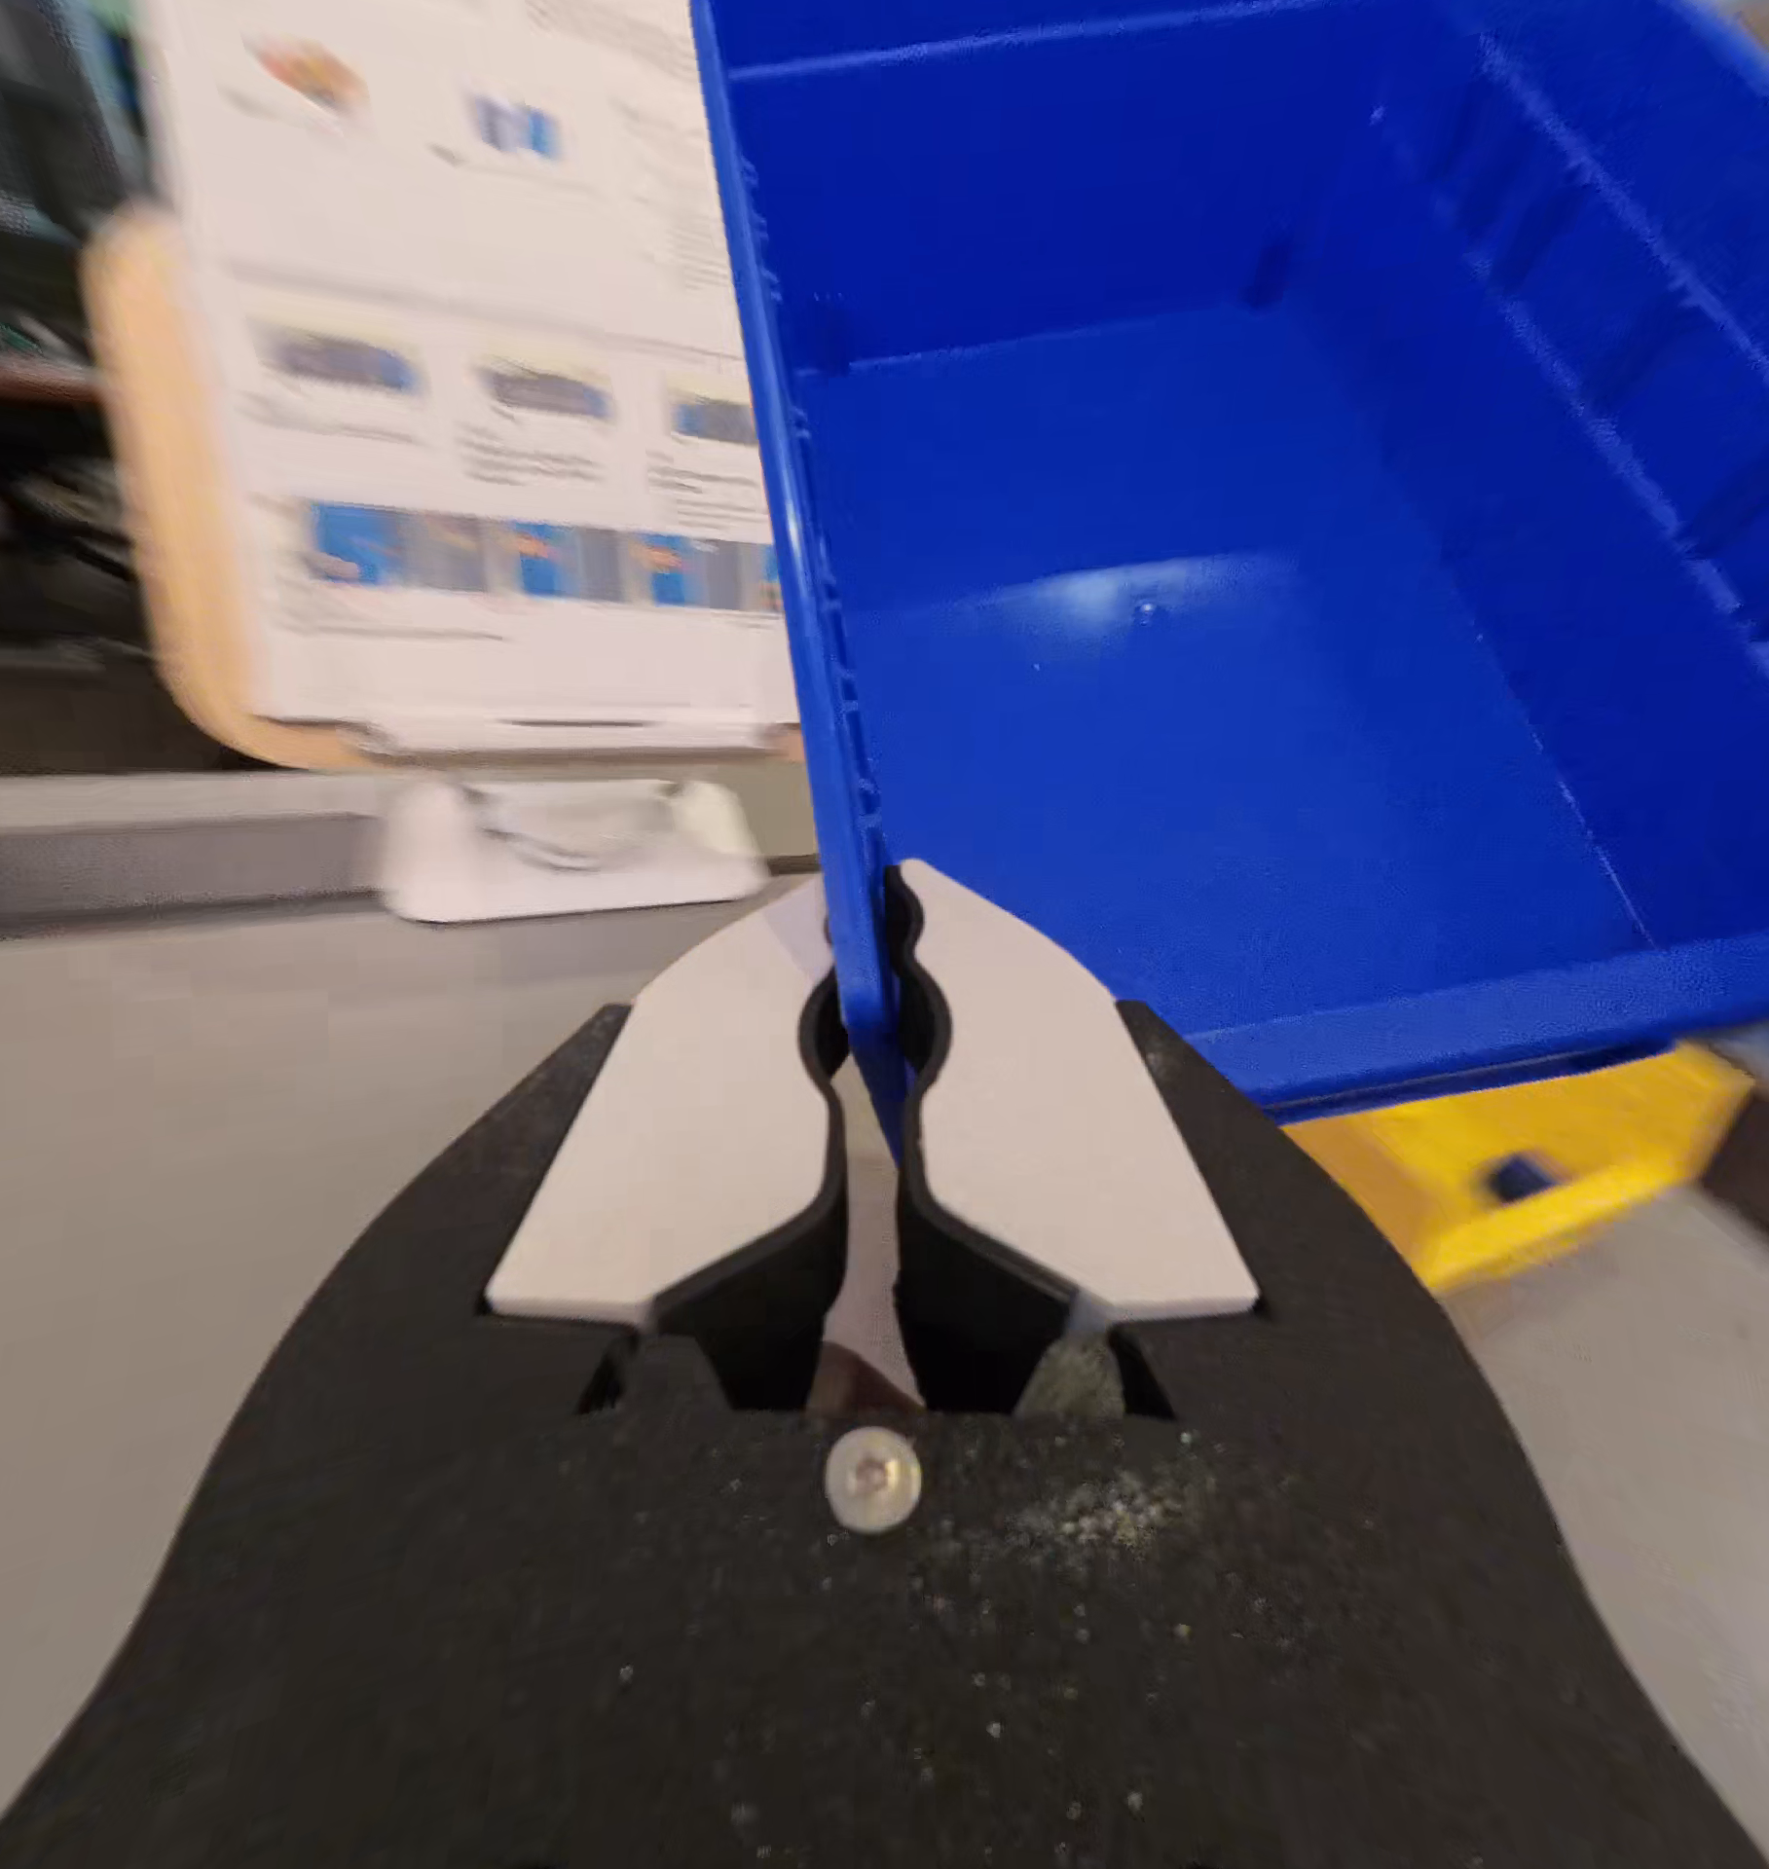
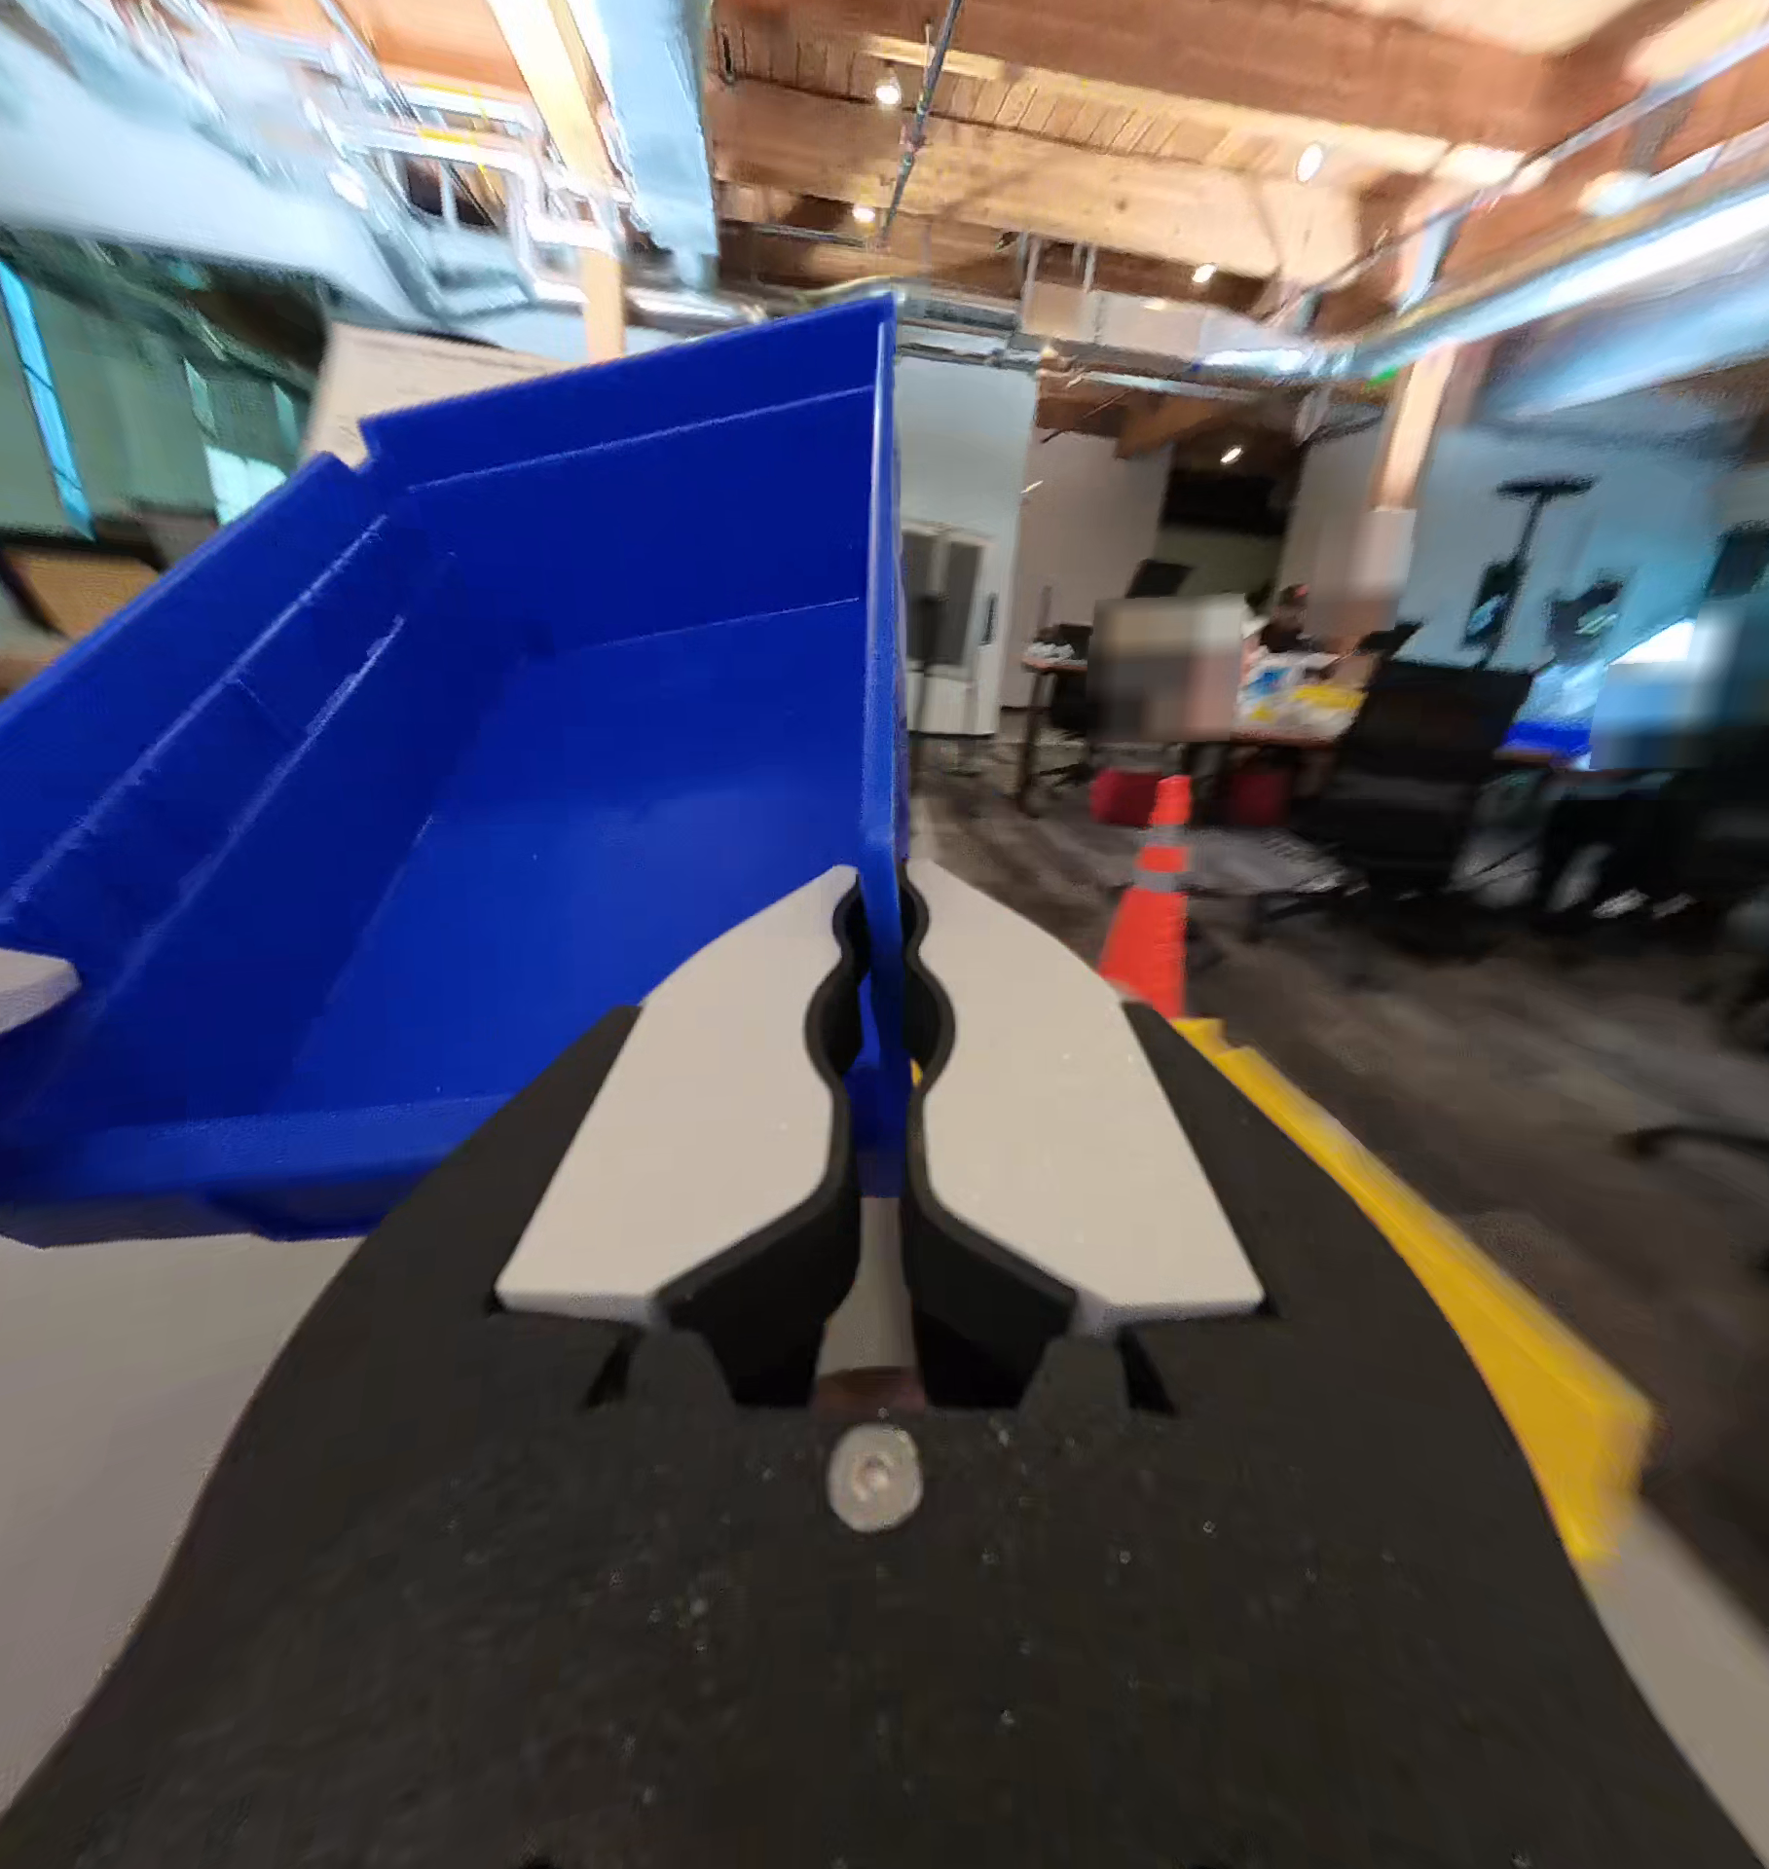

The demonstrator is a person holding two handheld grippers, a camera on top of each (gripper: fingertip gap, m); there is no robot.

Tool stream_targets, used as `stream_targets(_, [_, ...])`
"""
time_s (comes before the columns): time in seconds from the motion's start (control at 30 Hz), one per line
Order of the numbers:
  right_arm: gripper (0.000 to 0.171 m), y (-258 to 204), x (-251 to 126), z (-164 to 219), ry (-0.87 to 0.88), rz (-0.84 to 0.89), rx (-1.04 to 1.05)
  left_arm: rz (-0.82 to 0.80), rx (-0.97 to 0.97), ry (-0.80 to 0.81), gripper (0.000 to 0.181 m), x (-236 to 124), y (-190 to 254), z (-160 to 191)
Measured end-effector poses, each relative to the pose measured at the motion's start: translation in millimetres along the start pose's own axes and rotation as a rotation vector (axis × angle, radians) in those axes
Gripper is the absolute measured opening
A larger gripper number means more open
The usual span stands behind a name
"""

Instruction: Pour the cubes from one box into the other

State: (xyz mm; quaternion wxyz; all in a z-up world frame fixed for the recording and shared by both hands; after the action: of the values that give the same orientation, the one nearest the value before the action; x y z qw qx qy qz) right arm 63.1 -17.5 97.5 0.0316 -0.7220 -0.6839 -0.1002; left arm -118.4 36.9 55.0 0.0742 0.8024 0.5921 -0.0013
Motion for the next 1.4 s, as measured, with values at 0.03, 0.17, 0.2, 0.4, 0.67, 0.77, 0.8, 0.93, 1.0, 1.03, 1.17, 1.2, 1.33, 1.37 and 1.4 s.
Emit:
stream_targets(0.03, [0.002, -26.0, 2.5, 13.8, 0.0, -0.028, 0.081, -0.05, 0.067, 0.004, 0.004, -9.0, -27.3, 1.0])
stream_targets(0.17, [0.002, -139.9, 19.0, 66.1, -0.116, -0.168, 0.271, -0.235, 0.172, -0.062, 0.003, -45.5, -138.6, 24.1])
stream_targets(0.2, [0.002, -169.4, 23.3, 77.0, -0.159, -0.192, 0.27, -0.276, 0.168, -0.091, 0.003, -52.1, -166.9, 32.4])
stream_targets(0.4, [0.003, -307.2, 47.2, 117.9, -0.341, -0.287, 0.185, -0.402, 0.124, -0.228, 0.004, -60.3, -307.5, 71.8])
stream_targets(0.67, [0.005, -378.2, 41.7, 185.2, -0.648, -0.455, 0.194, -0.415, 0.074, -0.384, 0.003, -61.7, -381.1, 125.6])
stream_targets(0.77, [0.007, -386.0, 35.0, 187.8, -0.646, -0.497, 0.207, -0.376, -0.008, -0.392, 0.003, -61.4, -391.3, 132.9])
stream_targets(0.8, [0.008, -386.7, 34.0, 187.5, -0.658, -0.507, 0.203, -0.373, 0.004, -0.399, 0.003, -61.7, -392.1, 132.9])
stream_targets(0.93, [0.012, -387.1, 32.8, 185.0, -0.68, -0.57, 0.271, -0.381, 0.028, -0.419, 0.003, -63.0, -392.6, 133.5])
stream_targets(1.0, [0.027, -379.4, 30.8, 177.9, -0.666, -0.614, 0.31, -0.407, -0.013, -0.441, 0.015, -66.6, -394.6, 132.2])
stream_targets(1.03, [0.031, -373.4, 28.9, 169.6, -0.634, -0.653, 0.323, -0.437, -0.035, -0.436, 0.026, -70.9, -395.9, 126.5])
stream_targets(1.17, [0.038, -318.6, 17.8, 140.3, -0.546, -0.772, 0.261, -0.416, -0.084, -0.299, 0.037, -94.2, -375.8, 78.1])
stream_targets(1.2, [0.038, -296.2, 15.3, 135.4, -0.535, -0.779, 0.245, -0.397, -0.093, -0.278, 0.038, -100.2, -367.6, 67.9])
stream_targets(1.33, [0.039, -168.9, 11.8, 126.9, -0.419, -0.634, 0.164, -0.306, -0.121, -0.247, 0.04, -122.3, -325.1, 52.1])
stream_targets(1.37, [0.039, -126.7, 8.0, 129.3, -0.376, -0.558, 0.104, -0.299, -0.112, -0.255, 0.04, -130.3, -313.6, 57.8])
stream_targets(1.4, [0.039, -81.7, 1.0, 133.6, -0.35, -0.471, 0.038, -0.299, -0.096, -0.253, 0.04, -139.6, -302.3, 66.8])
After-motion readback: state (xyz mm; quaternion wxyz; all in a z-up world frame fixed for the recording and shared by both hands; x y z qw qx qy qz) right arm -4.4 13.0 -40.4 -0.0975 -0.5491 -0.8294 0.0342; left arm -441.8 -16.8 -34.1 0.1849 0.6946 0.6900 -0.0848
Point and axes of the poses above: each gripper's, where its closed fingertips meet, x out along the fingers, z out of its underside, y = z × x across the jaws, the point moved 2 cm from there along -x, back along the fingers, and after that the axes turned 5 degrees about -z, right-handed, at the moved point
